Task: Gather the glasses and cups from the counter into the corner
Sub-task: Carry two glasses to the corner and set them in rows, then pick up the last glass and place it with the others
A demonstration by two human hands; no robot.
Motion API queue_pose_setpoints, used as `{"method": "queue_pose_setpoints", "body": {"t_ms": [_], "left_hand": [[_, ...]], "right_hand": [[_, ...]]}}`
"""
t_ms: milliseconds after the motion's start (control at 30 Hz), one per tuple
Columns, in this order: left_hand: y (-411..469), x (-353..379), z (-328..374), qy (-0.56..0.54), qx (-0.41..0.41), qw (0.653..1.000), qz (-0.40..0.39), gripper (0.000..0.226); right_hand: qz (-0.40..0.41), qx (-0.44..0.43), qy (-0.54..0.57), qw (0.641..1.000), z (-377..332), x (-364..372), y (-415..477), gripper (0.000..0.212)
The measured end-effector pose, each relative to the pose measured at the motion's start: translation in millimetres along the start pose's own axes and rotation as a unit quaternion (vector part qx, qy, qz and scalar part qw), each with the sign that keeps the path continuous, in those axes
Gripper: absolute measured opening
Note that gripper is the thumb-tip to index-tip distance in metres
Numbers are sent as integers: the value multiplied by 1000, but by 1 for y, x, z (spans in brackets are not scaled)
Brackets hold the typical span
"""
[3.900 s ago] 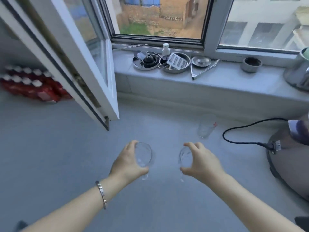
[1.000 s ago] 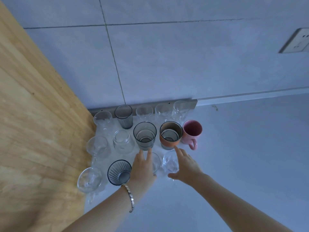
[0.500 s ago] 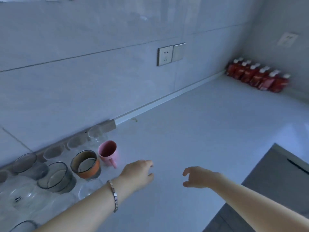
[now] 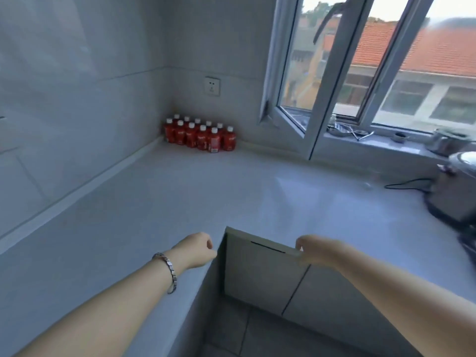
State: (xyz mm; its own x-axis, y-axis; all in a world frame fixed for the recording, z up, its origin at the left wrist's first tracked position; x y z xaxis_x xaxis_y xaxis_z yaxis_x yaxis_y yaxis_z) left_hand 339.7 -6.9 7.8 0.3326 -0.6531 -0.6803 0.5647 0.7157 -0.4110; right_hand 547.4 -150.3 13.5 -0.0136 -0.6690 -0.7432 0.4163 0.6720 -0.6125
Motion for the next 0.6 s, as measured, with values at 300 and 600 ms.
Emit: {"method": "queue_pose_setpoints", "body": {"t_ms": [300, 600], "left_hand": [[134, 86, 175, 123, 80, 981, -130, 8], [267, 142, 341, 176, 180, 946, -204, 16]], "right_hand": [[-17, 101, 115, 988, 189, 25, 30, 48], [-45, 211, 203, 955, 340, 31, 91, 50]]}}
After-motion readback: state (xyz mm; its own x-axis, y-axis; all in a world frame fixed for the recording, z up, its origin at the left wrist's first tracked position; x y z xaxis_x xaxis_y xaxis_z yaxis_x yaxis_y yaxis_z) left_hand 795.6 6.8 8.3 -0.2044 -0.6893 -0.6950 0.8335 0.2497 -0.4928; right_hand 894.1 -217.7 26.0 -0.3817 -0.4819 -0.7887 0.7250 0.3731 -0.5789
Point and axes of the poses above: each hand's wrist, its own y-axis towards the middle knuckle, its own x-axis out of the palm, z = x × y, the point moved 10 cm from there along y, towards the middle knuckle, and after that the axes turned 14 degrees about -y, right-handed, at the moved point
